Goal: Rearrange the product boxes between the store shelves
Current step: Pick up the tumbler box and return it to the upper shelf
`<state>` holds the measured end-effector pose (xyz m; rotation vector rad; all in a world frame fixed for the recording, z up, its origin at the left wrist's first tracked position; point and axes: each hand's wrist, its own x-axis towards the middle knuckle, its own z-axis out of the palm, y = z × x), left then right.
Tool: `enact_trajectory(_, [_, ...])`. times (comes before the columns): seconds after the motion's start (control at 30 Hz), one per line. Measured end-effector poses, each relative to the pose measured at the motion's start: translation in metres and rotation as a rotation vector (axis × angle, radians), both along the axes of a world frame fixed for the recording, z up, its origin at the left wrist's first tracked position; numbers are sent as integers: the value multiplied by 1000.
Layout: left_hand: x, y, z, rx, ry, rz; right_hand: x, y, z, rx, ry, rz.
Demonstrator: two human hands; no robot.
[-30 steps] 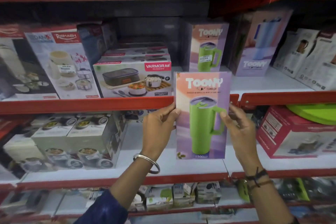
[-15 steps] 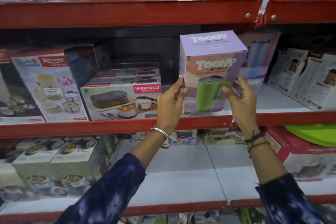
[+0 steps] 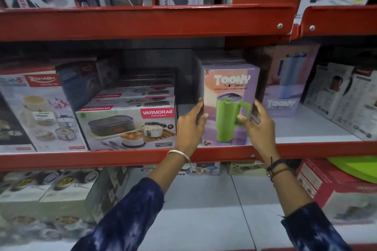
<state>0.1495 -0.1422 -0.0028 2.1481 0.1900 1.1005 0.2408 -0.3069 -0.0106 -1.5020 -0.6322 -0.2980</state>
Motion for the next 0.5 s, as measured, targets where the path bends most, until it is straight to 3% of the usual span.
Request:
enact_trajectory(0.33, [1,-5,2,51,25,28,11,2,1,-98,-18,-29])
enact_trajectory(0.5, [-21,-10,12,115,-1,-20,-19,5,5,-222,-195,-324])
